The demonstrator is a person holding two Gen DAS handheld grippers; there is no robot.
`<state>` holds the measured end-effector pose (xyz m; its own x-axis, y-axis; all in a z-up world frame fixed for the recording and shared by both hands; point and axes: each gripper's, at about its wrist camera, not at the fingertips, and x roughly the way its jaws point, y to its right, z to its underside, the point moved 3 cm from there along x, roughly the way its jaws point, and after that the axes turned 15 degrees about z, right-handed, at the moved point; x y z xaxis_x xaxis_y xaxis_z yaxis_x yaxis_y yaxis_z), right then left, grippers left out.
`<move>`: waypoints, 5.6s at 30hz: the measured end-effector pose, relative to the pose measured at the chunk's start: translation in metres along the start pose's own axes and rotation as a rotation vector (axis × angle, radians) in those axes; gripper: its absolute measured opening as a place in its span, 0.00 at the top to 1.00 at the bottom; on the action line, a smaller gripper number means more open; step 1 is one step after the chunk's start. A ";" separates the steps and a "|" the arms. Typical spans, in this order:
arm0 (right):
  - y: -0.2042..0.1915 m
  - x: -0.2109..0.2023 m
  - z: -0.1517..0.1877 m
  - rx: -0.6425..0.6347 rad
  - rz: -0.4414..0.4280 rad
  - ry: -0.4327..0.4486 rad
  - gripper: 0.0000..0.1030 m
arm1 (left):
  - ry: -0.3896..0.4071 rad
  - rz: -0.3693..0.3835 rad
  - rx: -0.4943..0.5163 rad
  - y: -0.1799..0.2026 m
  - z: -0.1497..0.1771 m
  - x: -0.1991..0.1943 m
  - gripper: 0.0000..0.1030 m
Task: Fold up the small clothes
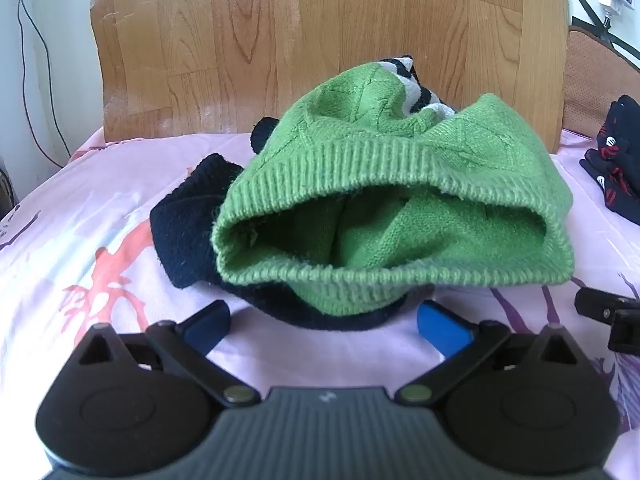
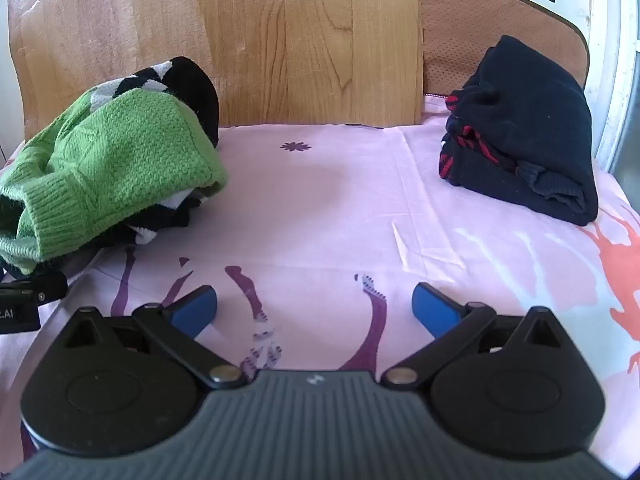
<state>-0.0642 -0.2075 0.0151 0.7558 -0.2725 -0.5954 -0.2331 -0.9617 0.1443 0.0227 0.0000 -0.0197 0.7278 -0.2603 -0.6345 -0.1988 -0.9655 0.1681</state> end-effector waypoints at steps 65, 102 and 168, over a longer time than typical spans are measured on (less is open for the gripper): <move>0.042 -0.075 -0.026 0.242 -0.501 0.027 0.87 | 0.239 0.516 -0.265 -0.067 0.021 -0.076 0.00; -0.215 0.017 -0.109 -0.384 -0.581 -0.231 0.92 | 0.146 0.615 -0.056 -0.033 0.078 -0.144 0.00; -0.038 -0.131 -0.104 -0.265 -0.558 0.609 0.21 | 0.599 0.233 0.161 -0.042 -0.121 -0.290 0.93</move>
<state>-0.0905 -0.1381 0.1692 0.9311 0.3452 -0.1176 0.3619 -0.9143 0.1818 -0.1008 0.1155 0.2483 0.8840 -0.4639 -0.0579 -0.4567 -0.8834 0.1055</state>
